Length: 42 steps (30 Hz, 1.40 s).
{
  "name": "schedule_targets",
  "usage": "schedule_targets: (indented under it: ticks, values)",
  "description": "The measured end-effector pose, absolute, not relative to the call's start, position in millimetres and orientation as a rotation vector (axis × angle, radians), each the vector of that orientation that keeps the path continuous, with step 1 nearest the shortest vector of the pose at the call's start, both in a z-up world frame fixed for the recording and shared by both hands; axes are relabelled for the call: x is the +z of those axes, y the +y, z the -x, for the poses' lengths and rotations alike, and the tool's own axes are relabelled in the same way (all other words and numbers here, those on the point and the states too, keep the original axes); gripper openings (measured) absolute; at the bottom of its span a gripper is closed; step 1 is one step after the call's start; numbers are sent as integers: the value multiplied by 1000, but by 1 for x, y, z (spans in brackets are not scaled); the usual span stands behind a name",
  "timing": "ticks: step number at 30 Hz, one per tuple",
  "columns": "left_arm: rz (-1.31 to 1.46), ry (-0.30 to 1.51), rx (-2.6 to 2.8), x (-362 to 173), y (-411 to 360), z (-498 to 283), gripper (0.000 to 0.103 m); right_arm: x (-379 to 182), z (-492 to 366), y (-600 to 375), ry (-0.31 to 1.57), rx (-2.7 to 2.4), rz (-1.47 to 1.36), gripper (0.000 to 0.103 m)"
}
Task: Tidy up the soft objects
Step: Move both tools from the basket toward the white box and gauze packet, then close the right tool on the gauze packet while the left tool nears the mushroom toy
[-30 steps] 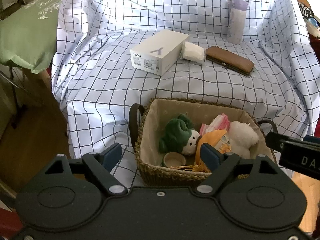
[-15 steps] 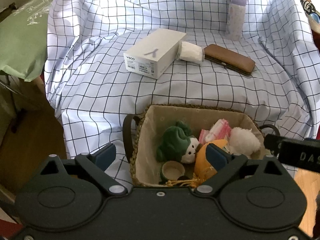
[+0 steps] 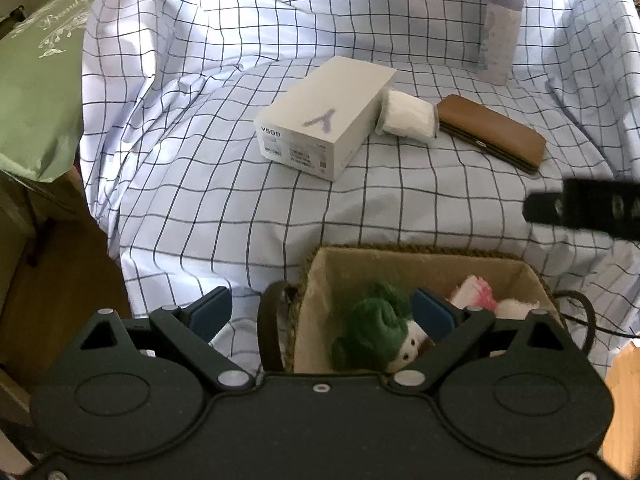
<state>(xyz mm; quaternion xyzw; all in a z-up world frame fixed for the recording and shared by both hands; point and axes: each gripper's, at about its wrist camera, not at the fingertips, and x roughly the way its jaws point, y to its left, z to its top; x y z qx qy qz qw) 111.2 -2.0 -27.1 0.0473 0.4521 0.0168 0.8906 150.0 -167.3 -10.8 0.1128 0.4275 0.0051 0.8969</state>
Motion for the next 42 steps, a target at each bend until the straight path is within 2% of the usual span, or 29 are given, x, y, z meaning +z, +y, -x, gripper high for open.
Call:
schedule_targets:
  ticks: [14, 30, 37, 42]
  values:
    - [-96, 961, 56, -41, 6, -151, 94, -27, -246, -136, 844, 107, -210, 85]
    - [-85, 1007, 82, -54, 22, -175, 94, -64, -312, -106, 857, 157, -164, 83]
    - [-92, 1017, 71, -57, 22, -177, 94, -73, -327, -102, 873, 148, -127, 70]
    - [-93, 1018, 73, -57, 22, -177, 94, -80, -329, -102, 884, 148, -117, 66]
